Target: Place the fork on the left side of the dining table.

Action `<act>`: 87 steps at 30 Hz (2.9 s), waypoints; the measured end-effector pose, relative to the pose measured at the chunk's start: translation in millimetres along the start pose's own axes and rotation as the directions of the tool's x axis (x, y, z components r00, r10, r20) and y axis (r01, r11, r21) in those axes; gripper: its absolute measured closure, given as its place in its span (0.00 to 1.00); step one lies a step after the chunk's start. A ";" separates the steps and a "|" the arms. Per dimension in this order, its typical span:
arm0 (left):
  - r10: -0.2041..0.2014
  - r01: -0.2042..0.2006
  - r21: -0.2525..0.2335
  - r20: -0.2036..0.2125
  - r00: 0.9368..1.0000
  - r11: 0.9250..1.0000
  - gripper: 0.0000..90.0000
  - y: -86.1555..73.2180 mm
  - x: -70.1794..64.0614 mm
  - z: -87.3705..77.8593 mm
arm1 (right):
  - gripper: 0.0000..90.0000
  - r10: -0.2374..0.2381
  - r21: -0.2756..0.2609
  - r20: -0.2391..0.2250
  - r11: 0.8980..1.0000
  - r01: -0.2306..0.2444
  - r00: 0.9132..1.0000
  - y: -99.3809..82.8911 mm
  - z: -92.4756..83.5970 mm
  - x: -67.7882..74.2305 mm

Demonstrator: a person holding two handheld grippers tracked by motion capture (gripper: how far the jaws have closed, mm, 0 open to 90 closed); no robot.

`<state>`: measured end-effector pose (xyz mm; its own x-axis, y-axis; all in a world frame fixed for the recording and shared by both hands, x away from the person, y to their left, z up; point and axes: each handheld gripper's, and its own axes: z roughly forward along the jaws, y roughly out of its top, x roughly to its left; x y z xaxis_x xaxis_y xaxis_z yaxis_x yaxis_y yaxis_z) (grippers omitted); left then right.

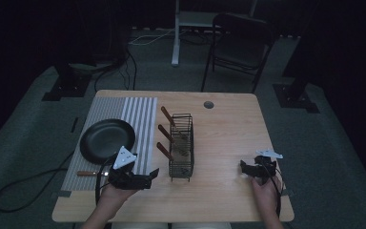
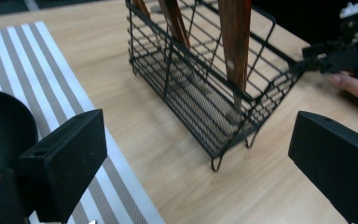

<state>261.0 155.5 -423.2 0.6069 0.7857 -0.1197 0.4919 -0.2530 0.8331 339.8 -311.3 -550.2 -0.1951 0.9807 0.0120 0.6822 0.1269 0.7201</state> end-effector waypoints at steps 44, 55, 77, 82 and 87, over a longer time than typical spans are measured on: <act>-0.142 0.154 -0.076 0.142 0.980 0.985 0.78 21.5 -8.0 44.0 | 0.13 0.000 0.000 0.000 1.000 0.000 1.000 0.0 0.0 0.0; -0.156 0.174 -0.097 0.170 0.973 0.980 0.85 18.3 -5.9 43.3 | 0.13 0.000 0.000 0.000 1.000 0.000 1.000 0.0 0.0 0.0; -0.148 0.179 -0.179 0.171 0.974 0.967 0.87 41.3 2.7 13.3 | 0.13 0.000 0.000 0.000 1.000 0.000 1.000 0.0 0.0 0.0; -0.137 0.172 -0.206 0.172 0.975 0.963 0.87 53.2 3.7 4.1 | 0.13 0.000 0.000 0.000 1.000 0.000 1.000 0.0 0.0 0.0; -0.117 0.157 -0.227 0.179 0.977 0.961 0.87 65.6 4.2 -4.3 | 0.13 0.000 0.000 0.000 1.000 0.000 1.000 0.0 0.0 0.0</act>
<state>293.2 144.6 -366.7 0.6468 0.6963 -0.3112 0.4261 0.0085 0.9046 339.8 -311.3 -550.2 -0.1950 0.9807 0.0122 0.6823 0.1267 0.7200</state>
